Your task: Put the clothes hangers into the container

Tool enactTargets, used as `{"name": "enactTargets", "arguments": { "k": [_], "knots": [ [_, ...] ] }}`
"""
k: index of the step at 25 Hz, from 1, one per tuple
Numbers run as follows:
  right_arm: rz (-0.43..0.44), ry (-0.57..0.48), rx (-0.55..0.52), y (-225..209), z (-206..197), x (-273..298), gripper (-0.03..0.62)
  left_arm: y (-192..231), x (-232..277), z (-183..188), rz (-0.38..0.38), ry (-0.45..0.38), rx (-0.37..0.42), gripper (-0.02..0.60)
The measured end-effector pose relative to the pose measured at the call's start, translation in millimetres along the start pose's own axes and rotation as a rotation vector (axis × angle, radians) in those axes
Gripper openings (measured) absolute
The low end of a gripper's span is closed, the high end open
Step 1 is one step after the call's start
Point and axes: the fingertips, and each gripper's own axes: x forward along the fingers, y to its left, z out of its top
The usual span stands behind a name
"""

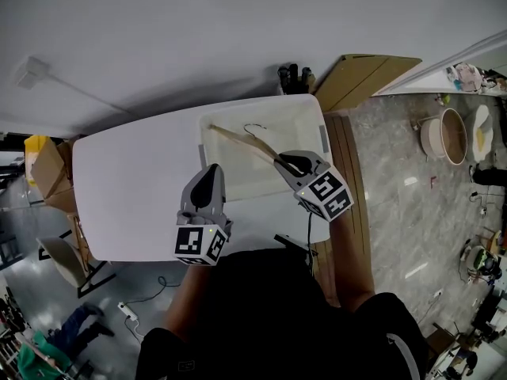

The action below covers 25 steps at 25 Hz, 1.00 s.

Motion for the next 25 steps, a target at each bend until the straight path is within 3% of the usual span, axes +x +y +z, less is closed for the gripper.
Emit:
{"name": "enactTargets", "arguments": {
  "k": [25],
  "knots": [
    [0.035, 0.124, 0.010, -8.4, -13.6, 34.4, 0.060, 12.9, 7.5, -6.9, 0.012, 0.035, -0.006, 0.005]
  ]
}}
